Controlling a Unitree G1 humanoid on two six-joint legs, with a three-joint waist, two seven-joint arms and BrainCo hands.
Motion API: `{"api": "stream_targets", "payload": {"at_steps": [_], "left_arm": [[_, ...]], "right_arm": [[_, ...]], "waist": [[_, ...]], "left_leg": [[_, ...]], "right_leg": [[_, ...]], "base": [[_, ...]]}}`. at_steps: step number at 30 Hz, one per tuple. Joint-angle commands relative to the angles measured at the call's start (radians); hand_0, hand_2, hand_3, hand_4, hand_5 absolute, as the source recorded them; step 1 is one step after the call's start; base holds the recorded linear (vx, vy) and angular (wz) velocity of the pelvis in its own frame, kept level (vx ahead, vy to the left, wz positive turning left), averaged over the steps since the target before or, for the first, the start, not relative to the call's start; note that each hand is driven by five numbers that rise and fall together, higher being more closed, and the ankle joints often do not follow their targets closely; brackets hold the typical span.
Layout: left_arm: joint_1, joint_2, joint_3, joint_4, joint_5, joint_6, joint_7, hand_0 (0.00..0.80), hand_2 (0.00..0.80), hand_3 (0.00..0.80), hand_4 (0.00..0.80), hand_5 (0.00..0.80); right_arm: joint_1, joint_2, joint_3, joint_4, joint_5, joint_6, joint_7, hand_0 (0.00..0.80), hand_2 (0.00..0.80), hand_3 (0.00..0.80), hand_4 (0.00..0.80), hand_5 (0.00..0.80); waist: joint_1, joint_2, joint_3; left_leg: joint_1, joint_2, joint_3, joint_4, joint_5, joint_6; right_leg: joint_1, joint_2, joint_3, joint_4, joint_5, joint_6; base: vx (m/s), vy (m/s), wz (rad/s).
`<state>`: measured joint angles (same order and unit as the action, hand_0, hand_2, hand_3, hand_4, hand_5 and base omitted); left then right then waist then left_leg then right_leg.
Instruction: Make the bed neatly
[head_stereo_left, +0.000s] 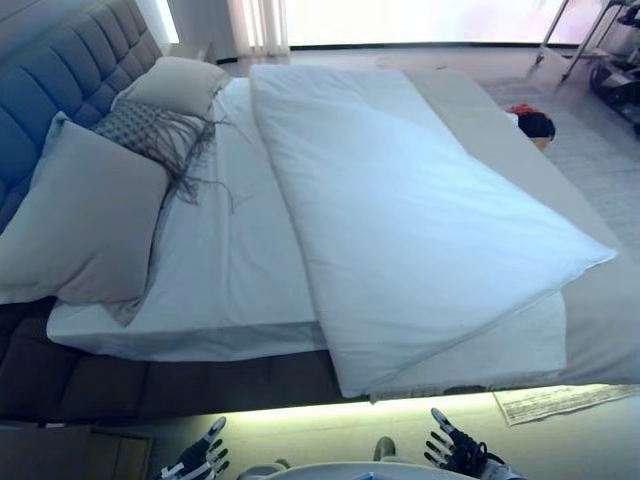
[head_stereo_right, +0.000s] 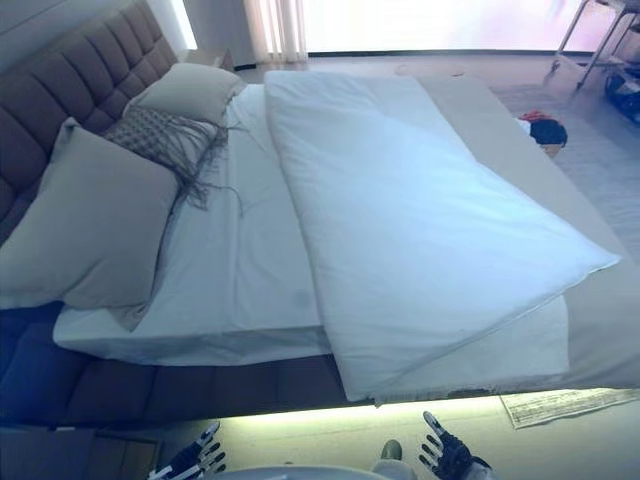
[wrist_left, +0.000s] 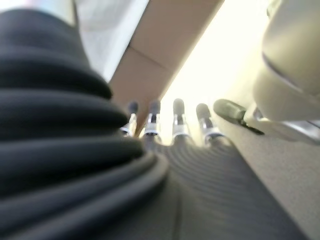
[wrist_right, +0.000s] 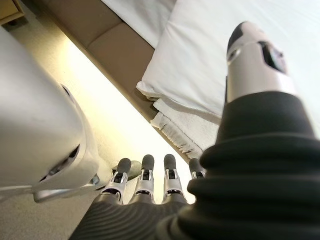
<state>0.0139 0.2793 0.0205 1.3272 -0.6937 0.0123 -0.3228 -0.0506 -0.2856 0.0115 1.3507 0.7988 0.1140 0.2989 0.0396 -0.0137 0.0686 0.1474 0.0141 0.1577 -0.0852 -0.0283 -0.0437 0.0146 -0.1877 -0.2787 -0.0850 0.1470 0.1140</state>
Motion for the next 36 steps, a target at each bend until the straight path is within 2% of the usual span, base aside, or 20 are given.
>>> {"api": "stream_targets", "payload": {"at_steps": [1,2,4,6,9,11,13,14,16,17,19,21,22,24,26,27,29,31,33,36], "left_arm": [[-0.064,0.006,-0.007,0.042,-0.011,-0.005,-0.011,0.0,0.0,0.0,0.0,0.0],[-0.065,0.008,-0.009,0.044,-0.014,-0.005,-0.008,0.0,0.0,0.0,0.0,0.0],[-0.068,0.019,-0.01,0.044,-0.03,0.002,0.002,0.0,0.0,0.0,0.0,0.0],[-0.073,0.031,-0.002,0.05,-0.043,0.01,-0.006,0.0,0.0,0.0,0.0,0.0],[-0.078,0.04,0.009,0.062,-0.038,0.018,-0.013,0.0,0.0,0.0,0.0,0.0],[-0.078,0.046,0.015,0.069,-0.043,0.021,-0.004,0.0,0.0,0.0,0.0,0.0],[-0.077,0.057,0.033,0.065,-0.04,0.025,0.007,0.0,0.0,0.0,0.0,0.0],[-0.08,0.065,0.038,0.06,-0.041,0.03,0.016,0.0,0.0,0.0,0.0,0.0],[-0.089,0.081,0.042,0.05,-0.04,0.037,0.027,0.0,0.0,0.0,0.0,0.0],[-0.09,0.081,0.041,0.046,-0.03,0.03,0.027,0.0,0.0,0.0,0.0,0.0],[-0.071,0.075,0.042,0.033,-0.042,-0.001,0.033,0.0,0.0,0.0,0.0,0.0],[-0.046,0.058,0.038,0.016,-0.116,-0.014,0.02,0.0,0.0,0.0,0.0,0.0],[-0.041,0.048,0.042,0.015,-0.131,-0.025,0.011,0.0,0.0,0.0,0.0,0.0],[-0.054,0.021,0.04,0.014,-0.126,-0.039,-0.003,0.0,0.0,0.0,0.0,0.0],[-0.07,-0.003,0.028,0.007,-0.119,-0.037,-0.032,0.0,0.0,0.0,0.0,0.0],[-0.074,-0.017,0.013,0.005,-0.115,-0.04,-0.048,0.0,0.0,0.0,0.0,0.0],[-0.064,-0.028,-0.011,-0.008,-0.115,-0.034,-0.059,0.0,0.0,0.0,0.0,0.0],[-0.079,-0.029,-0.038,-0.029,-0.143,-0.041,-0.06,0.0,0.0,0.0,0.0,0.0],[-0.116,-0.031,-0.057,-0.037,-0.168,-0.056,-0.046,0.0,0.0,0.0,0.0,0.0],[-0.15,-0.026,-0.076,-0.047,-0.192,-0.063,-0.046,0.0,0.0,0.0,0.0,0.0]], "right_arm": [[-0.072,-0.005,0.007,0.036,0.015,-0.021,0.018,0.0,0.0,0.0,0.0,0.0],[-0.068,-0.005,0.006,0.036,0.009,-0.021,0.022,0.0,0.0,0.0,0.0,0.0],[-0.057,-0.001,0.001,0.03,0.009,-0.029,0.034,0.0,0.0,0.0,0.0,0.0],[-0.054,-0.002,-0.008,0.029,0.009,-0.039,0.043,0.0,0.0,0.0,0.0,0.0],[-0.066,0.0,-0.026,0.045,0.038,-0.05,0.044,0.0,0.0,0.0,0.0,0.0],[-0.08,0.002,-0.033,0.044,0.049,-0.051,0.051,0.0,0.0,0.0,0.0,0.0],[-0.098,0.009,-0.039,0.023,0.048,-0.047,0.053,0.0,0.0,0.0,0.0,0.0],[-0.107,0.01,-0.041,0.014,0.05,-0.044,0.051,0.0,0.0,0.0,0.0,0.0],[-0.118,0.013,-0.045,-0.003,0.068,-0.041,0.04,0.0,0.0,0.0,0.0,0.0],[-0.119,0.014,-0.043,-0.007,0.084,-0.04,0.048,0.0,0.0,0.0,0.0,0.0],[-0.117,0.015,-0.026,-0.031,0.09,-0.034,0.044,0.0,0.0,0.0,0.0,0.0],[-0.115,0.012,-0.007,-0.042,0.068,-0.042,0.059,0.0,0.0,0.0,0.0,0.0],[-0.118,0.007,0.0,-0.042,0.063,-0.048,0.066,0.0,0.0,0.0,0.0,0.0],[-0.124,-0.004,-0.003,-0.038,0.071,-0.057,0.061,0.0,0.0,0.0,0.0,0.0],[-0.129,-0.018,-0.014,-0.033,0.101,-0.068,0.051,0.0,0.0,0.0,0.0,0.0],[-0.132,-0.022,-0.022,-0.035,0.121,-0.072,0.04,0.0,0.0,0.0,0.0,0.0],[-0.137,-0.024,-0.017,-0.047,0.129,-0.073,0.008,0.0,0.0,0.0,0.0,0.0],[-0.152,-0.031,-0.014,-0.058,0.167,-0.085,0.006,0.0,0.0,0.0,0.0,0.0],[-0.184,-0.051,-0.015,-0.054,0.171,-0.124,-0.017,0.0,0.0,0.0,0.0,0.0],[-0.239,-0.065,-0.011,-0.067,0.218,-0.151,-0.057,0.0,0.0,0.0,0.0,0.0]], "waist": [[-0.009,0.019,0.036],[-0.01,0.018,0.039],[-0.015,0.018,0.052],[-0.009,0.019,0.062],[0.017,0.015,0.065],[0.038,0.005,0.066],[0.06,-0.005,0.077],[0.067,-0.008,0.083],[0.073,-0.015,0.095],[0.072,-0.017,0.096],[0.071,-0.017,0.095],[0.057,-0.002,0.086],[0.054,0.004,0.082],[0.045,0.011,0.08],[0.039,0.015,0.082],[0.039,0.027,0.083],[0.031,0.051,0.086],[0.041,0.053,0.119],[0.035,0.059,0.156],[0.046,0.06,0.198]], "left_leg": [[-0.043,-0.027,0.035,-0.002,0.013,0.02],[-0.043,-0.026,0.038,-0.002,0.013,0.023],[-0.036,-0.017,0.038,-0.002,0.017,0.031],[-0.03,-0.005,0.033,-0.002,0.019,0.034],[-0.046,0.031,0.024,0.052,0.006,0.025],[-0.066,0.058,0.024,0.136,-0.019,0.007],[-0.094,0.112,0.027,0.222,-0.049,-0.021],[-0.111,0.142,0.019,0.26,-0.058,-0.034],[-0.159,0.209,-0.016,0.326,-0.065,-0.061],[-0.171,0.244,-0.026,0.329,-0.051,-0.077],[-0.162,0.298,-0.032,0.296,0.004,-0.106],[-0.122,0.326,-0.034,0.174,0.082,-0.119],[-0.115,0.324,-0.028,0.128,0.109,-0.118],[-0.13,0.283,-0.01,0.144,0.104,-0.113],[-0.171,0.214,0.006,0.234,0.055,-0.109],[-0.183,0.163,0.012,0.242,0.034,-0.096],[-0.165,0.161,0.005,0.181,0.057,-0.087],[-0.228,0.117,-0.059,0.236,0.047,-0.086],[-0.262,0.142,-0.03,0.266,0.049,-0.096],[-0.309,0.125,-0.074,0.304,0.038,-0.094]], "right_leg": [[0.004,0.051,-0.02,0.047,-0.046,0.022],[-0.007,0.05,-0.02,0.079,-0.058,0.022],[-0.042,0.017,-0.004,0.159,-0.062,0.028],[-0.047,-0.042,0.02,0.184,-0.029,0.032],[0.013,-0.132,0.042,0.133,0.027,0.045],[0.038,-0.194,0.024,0.092,0.071,0.061],[0.044,-0.253,-0.011,0.074,0.093,0.079],[0.044,-0.267,-0.013,0.081,0.087,0.085],[0.034,-0.269,0.006,0.148,0.052,0.09],[0.032,-0.251,0.016,0.171,0.017,0.098],[0.034,-0.205,-0.017,0.19,-0.046,0.105],[0.023,-0.158,0.004,0.196,-0.095,0.099],[0.024,-0.134,0.004,0.181,-0.106,0.086],[0.041,-0.103,-0.015,0.147,-0.111,0.064],[0.053,-0.102,-0.027,0.132,-0.115,0.054],[0.056,-0.105,-0.036,0.139,-0.12,0.052],[0.029,-0.1,-0.021,0.182,-0.137,0.045],[0.016,-0.094,0.006,0.184,-0.142,0.039],[-0.008,-0.098,-0.007,0.202,-0.147,0.031],[-0.037,-0.107,0.001,0.217,-0.144,0.031]], "base": [[-0.039,0.054,-0.03],[-0.051,0.013,-0.05],[-0.066,-0.056,-0.07],[-0.067,-0.16,-0.14],[-0.026,-0.333,0.24],[0.002,-0.457,0.21],[-0.007,-0.562,-0.16],[-0.033,-0.666,-0.2],[-0.052,-0.64,-0.08],[-0.045,-0.639,0.09],[-0.012,-0.533,0.11],[-0.01,-0.302,0.03],[-0.059,-0.242,-0.05],[-0.095,-0.197,0.08],[-0.102,-0.107,0.26],[-0.047,0.025,0.42],[-0.041,0.063,0.31],[-0.214,-0.035,0.12],[-0.272,-0.048,0.1],[-0.185,-0.045,0.12]]}}
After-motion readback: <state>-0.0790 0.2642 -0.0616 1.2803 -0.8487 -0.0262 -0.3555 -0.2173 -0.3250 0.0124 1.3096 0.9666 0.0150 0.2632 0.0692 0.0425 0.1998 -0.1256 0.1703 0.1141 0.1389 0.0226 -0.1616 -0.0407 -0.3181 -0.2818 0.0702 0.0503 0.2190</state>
